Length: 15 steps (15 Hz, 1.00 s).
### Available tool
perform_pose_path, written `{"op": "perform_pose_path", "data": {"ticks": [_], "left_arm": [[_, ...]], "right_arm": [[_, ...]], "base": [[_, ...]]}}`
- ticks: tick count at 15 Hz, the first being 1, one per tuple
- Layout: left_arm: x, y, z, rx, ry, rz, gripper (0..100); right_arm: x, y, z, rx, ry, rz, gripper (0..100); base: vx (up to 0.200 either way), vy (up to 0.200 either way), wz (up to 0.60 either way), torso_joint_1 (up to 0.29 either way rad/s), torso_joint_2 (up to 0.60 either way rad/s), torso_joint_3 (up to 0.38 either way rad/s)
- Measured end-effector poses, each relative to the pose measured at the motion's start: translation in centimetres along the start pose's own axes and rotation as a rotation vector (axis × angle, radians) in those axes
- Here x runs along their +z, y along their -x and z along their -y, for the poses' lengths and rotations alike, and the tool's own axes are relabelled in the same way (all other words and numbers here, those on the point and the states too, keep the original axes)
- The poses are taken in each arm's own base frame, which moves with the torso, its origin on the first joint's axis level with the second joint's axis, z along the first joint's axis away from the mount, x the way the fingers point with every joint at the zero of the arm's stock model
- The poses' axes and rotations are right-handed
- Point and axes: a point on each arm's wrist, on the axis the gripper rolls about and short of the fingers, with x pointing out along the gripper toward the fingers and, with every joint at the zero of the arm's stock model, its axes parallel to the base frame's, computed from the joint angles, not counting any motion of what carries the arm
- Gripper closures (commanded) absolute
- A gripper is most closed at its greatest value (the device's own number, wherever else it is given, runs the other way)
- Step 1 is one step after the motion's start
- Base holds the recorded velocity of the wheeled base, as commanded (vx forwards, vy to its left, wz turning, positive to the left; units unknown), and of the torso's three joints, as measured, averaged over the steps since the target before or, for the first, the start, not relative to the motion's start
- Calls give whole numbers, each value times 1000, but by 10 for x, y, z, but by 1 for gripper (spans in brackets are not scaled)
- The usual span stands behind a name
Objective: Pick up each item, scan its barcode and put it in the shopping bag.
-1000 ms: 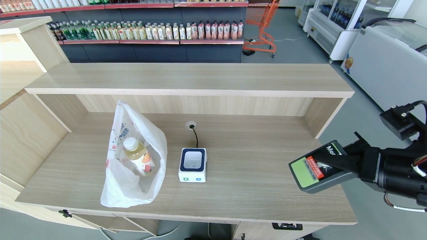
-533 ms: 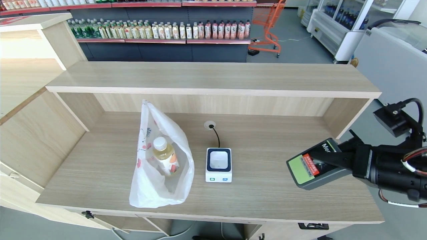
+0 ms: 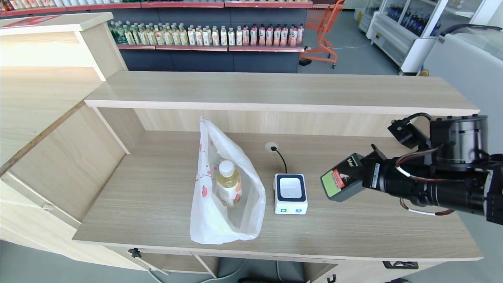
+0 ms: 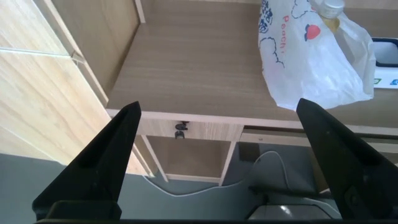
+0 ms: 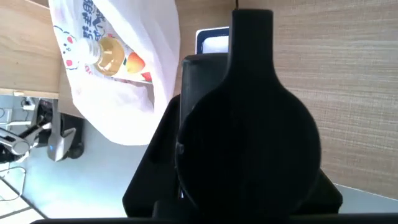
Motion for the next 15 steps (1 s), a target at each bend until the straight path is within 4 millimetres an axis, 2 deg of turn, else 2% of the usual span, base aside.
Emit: {"op": "perform_pose_path", "data": {"ticks": [5, 8, 15], "left_arm": [[0, 0, 0, 0, 0, 0, 0], [0, 0, 0, 2, 0, 0, 0], [0, 0, 0, 1, -1, 0, 0]], "right_arm": [[-10, -45, 13, -54, 23, -15, 100], [-18, -65, 19, -69, 25, -24, 100], [-27, -106, 7, -19, 46, -42, 100]], "base": [[0, 0, 0, 0, 0, 0], [0, 0, 0, 0, 0, 0], [0, 0, 0, 0, 0, 0]]}}
